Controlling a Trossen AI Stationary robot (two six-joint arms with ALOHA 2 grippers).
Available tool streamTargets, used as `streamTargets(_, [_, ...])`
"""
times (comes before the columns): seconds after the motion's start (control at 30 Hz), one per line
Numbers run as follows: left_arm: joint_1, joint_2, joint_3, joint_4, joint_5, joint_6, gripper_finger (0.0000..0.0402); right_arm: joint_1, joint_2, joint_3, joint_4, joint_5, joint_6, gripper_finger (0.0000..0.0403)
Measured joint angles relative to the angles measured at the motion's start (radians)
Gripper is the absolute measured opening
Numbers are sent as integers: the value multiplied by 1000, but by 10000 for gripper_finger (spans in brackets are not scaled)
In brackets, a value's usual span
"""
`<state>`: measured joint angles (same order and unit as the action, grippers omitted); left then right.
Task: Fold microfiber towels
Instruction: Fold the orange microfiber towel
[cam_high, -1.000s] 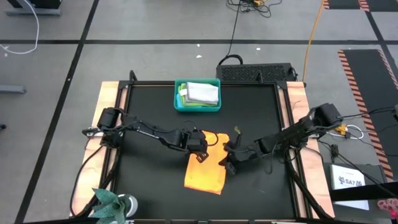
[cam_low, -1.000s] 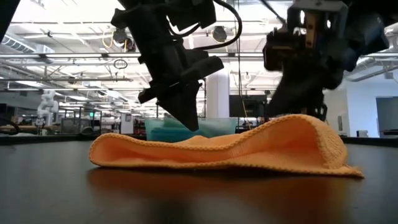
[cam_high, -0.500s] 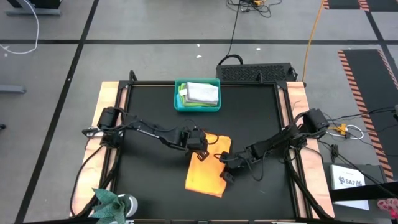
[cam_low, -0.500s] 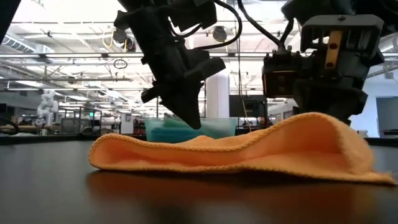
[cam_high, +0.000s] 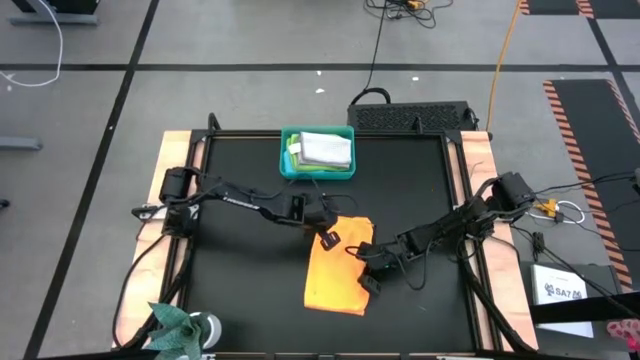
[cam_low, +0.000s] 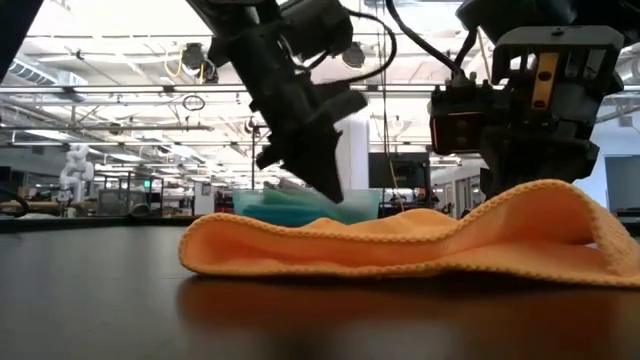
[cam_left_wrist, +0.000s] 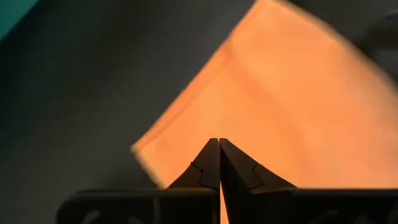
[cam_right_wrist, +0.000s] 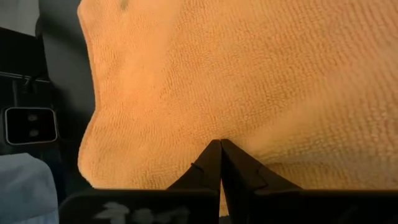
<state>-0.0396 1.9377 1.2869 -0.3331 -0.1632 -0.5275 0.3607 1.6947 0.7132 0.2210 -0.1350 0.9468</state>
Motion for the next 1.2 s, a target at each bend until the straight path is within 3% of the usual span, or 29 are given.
streamTargets(0.43, [31, 95, 1, -28, -32, 9, 2, 0, -1, 0, -14, 7, 36, 0])
streamTargets(0.83, [45, 88, 2, -125, -49, -9, 2, 20, -6, 2, -87, -31, 61, 0])
streamTargets(1.0, [41, 88, 2, -125, -51, -9, 2, 4, -89, -4, -86, -50, -4, 0])
streamTargets(1.1, [39, 88, 2, -125, -52, -10, 3, -42, -184, 1, -111, 10, -72, 0])
streamTargets(1.2, [39, 89, 1, -122, -51, -10, 2, -94, -254, -2, -217, 135, -149, 0])
